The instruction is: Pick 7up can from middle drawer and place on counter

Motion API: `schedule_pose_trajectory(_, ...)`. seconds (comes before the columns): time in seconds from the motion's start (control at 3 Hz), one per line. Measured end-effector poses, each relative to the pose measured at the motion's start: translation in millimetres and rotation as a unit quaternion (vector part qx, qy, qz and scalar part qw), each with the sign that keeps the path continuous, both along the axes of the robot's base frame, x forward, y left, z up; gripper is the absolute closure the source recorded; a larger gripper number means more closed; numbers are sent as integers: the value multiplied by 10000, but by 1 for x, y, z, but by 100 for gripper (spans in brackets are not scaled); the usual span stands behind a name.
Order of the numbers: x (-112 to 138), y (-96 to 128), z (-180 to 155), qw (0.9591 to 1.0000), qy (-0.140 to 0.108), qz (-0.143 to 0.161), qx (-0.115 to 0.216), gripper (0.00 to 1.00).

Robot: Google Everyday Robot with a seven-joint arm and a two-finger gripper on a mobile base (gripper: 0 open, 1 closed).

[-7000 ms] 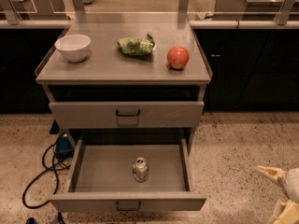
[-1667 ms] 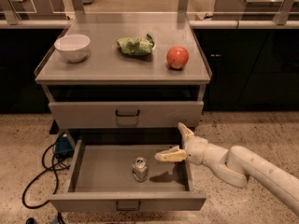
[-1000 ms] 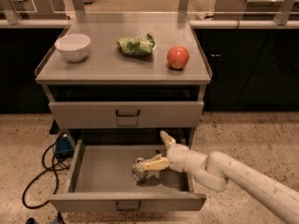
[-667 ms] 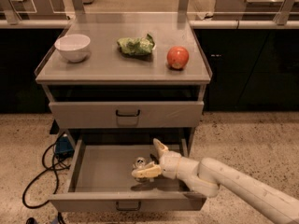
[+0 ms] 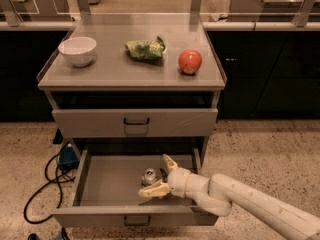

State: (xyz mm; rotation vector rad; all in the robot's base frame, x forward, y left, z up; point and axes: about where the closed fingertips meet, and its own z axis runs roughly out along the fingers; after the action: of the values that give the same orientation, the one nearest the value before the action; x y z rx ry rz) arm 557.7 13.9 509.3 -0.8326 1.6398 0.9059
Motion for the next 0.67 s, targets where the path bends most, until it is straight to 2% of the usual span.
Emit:
schedule_pose_trajectory(0.33, 1, 6, -1, 9990, 34, 32, -434, 0)
schedule_pose_trajectory(0.67, 8, 21, -16, 9906, 124, 32, -1364, 0)
